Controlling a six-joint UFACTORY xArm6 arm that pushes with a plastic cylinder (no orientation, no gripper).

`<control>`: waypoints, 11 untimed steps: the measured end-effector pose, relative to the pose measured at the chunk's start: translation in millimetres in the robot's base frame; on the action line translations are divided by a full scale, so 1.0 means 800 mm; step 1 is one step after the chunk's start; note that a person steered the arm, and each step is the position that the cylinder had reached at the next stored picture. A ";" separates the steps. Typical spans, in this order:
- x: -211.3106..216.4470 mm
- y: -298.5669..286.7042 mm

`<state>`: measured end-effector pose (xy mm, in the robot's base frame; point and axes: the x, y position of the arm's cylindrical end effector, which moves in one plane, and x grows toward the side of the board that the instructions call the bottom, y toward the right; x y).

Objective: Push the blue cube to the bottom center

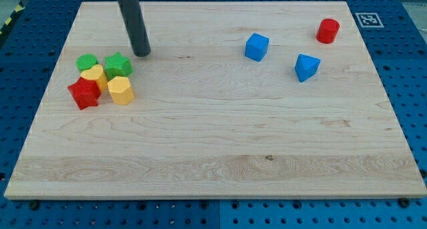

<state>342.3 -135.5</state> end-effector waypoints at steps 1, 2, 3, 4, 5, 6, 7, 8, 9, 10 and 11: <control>-0.050 0.046; -0.058 0.087; -0.059 0.159; -0.041 0.253; 0.020 0.331; 0.057 0.365; 0.046 0.368; 0.080 0.360; 0.098 0.329; 0.132 0.308; 0.100 0.306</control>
<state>422.1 109.6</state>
